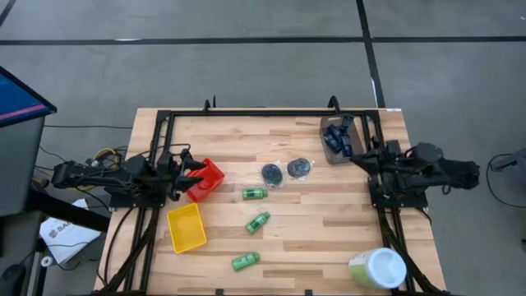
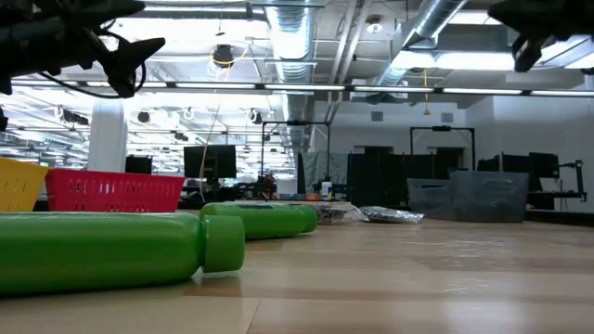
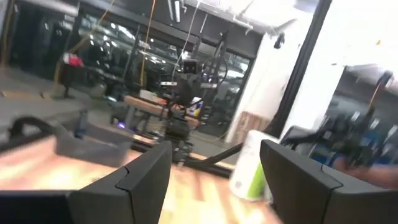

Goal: Pick & Place Travel size toiletries
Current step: Put the top bottle of shampoo into the red bin

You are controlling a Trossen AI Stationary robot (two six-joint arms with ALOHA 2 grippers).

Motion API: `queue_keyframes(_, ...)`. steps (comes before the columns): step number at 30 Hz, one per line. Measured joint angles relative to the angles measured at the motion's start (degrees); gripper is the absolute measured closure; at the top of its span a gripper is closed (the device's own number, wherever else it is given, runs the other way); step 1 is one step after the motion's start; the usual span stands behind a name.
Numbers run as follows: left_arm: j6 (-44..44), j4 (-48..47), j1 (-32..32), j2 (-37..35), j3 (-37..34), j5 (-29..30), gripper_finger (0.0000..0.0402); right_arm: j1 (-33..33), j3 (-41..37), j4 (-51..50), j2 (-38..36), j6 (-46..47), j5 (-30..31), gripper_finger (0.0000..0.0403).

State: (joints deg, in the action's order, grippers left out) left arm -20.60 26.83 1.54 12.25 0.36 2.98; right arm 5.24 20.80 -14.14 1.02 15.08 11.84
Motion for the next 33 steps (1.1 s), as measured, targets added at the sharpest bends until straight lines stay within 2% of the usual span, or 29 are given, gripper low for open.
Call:
queue_keyframes(3, -7.48, 0.76, 0.00, -0.04, 0.00, -0.02, 0.0160, 0.04, -4.64, 2.83, -0.75, 1.09, -0.03, 0.0403)
queue_keyframes(5, -9.32, 1.11, 0.00, 0.00, 0.00, 0.00, 0.0160, 0.04, -7.47, 5.21, -0.77, 3.20, -0.06, 0.0403)
queue_keyframes(14, -9.71, 2.49, 0.00, -0.02, 0.00, 0.14, 0.0160, 0.04, -15.74, 13.83, -0.77, 9.87, -2.96, 0.0403)
queue_keyframes(22, -13.24, 3.32, 0.00, -0.02, -0.02, 0.28, 0.0160, 0.06, -18.71, 13.80, -0.77, 10.14, -3.06, 0.0403)
queue_keyframes(33, -13.33, 4.93, 0.00, -0.04, 0.00, 0.53, 0.0160, 0.04, -19.96, 15.24, -0.20, 10.01, -3.70, 0.0403)
